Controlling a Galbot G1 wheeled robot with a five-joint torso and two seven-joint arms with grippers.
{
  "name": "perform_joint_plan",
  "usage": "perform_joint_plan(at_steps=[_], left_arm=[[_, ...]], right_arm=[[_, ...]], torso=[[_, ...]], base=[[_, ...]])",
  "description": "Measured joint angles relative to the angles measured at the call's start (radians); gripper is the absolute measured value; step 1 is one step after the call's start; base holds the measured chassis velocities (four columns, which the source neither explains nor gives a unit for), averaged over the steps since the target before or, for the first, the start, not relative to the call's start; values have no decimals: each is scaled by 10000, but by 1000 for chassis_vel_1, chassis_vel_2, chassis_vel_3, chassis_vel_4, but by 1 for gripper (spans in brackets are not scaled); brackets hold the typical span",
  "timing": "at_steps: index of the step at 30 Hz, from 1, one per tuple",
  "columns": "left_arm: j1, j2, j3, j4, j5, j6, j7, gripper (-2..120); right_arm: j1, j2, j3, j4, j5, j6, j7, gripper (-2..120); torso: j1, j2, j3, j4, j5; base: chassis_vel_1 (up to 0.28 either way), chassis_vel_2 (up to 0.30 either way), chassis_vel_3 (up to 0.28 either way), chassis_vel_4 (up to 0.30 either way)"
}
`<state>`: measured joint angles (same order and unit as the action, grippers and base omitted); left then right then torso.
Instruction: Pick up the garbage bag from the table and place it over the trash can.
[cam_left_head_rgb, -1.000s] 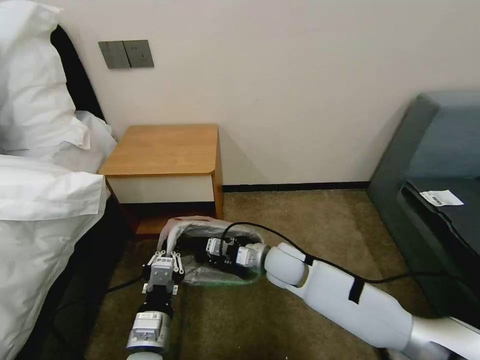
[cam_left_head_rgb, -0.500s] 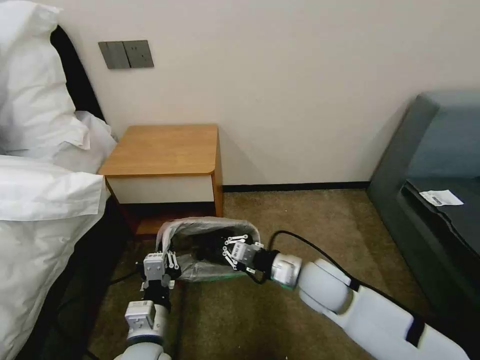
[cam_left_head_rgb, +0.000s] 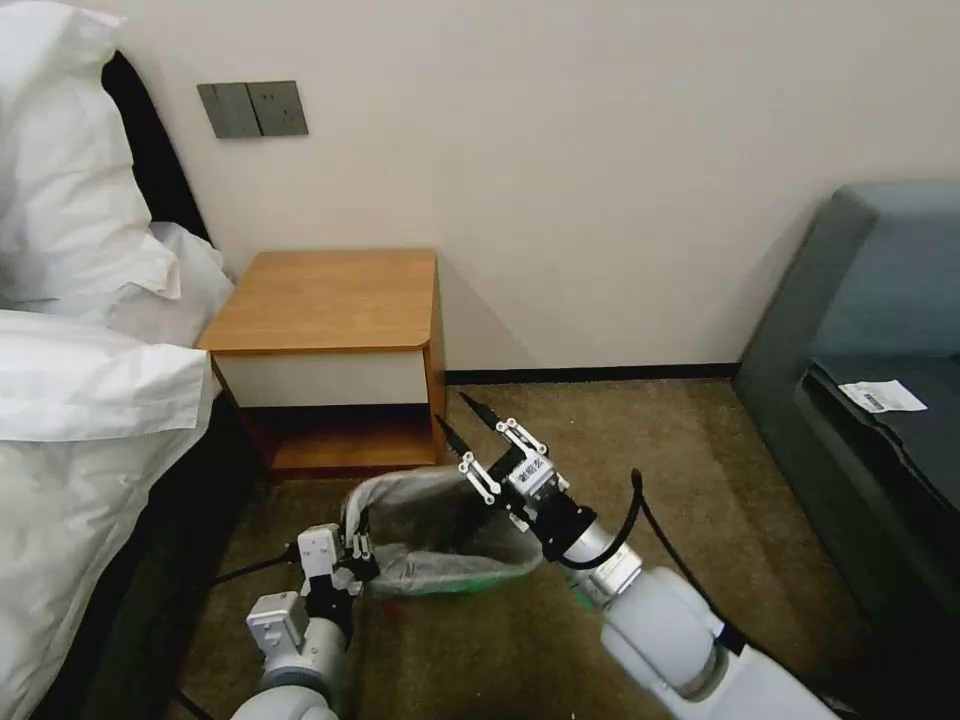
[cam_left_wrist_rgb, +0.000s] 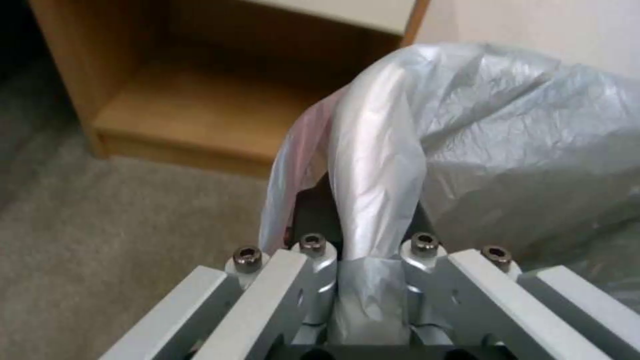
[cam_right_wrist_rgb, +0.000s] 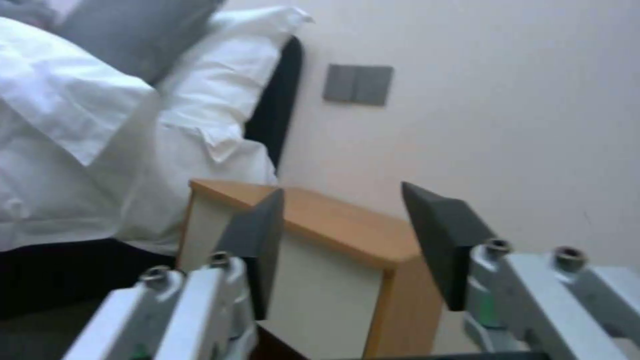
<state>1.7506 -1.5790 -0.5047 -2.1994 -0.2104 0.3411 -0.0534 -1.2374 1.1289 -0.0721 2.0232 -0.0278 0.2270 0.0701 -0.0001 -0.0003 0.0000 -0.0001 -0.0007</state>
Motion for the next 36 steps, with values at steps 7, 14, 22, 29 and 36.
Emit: perform_joint_plan(at_steps=[7, 14, 22, 29, 36], left_arm=[[-63, 114, -79, 596, -207, -38, 168, 7], [-171, 25, -39, 1017, -91, -278, 362, 7], [-433, -28, -11, 1376, -91, -514, 384, 7], [-627, -79, -51, 1677, -213, -593, 332, 7], [-712, -116, -43, 1774, -247, -611, 326, 9]], right_arm=[[-876, 1409, 609, -665, -753, 684, -25, 82], [-1273, 2525, 877, -797, -965, 774, 100, 100], [-1439, 2846, 1019, -911, -1161, 889, 27, 100], [-1393, 2834, 1197, -1020, -1121, 906, -4, 100], [-1369, 2841, 1222, -1138, -1085, 904, -39, 100]], torso=[[0, 0, 0, 0, -1], [0, 0, 0, 0, 0], [0, 0, 0, 0, 1], [0, 0, 0, 0, 1], [1, 0, 0, -1, 1]], base=[[0, 0, 0, 0], [0, 0, 0, 0], [0, 0, 0, 0], [0, 0, 0, 0], [0, 0, 0, 0]])
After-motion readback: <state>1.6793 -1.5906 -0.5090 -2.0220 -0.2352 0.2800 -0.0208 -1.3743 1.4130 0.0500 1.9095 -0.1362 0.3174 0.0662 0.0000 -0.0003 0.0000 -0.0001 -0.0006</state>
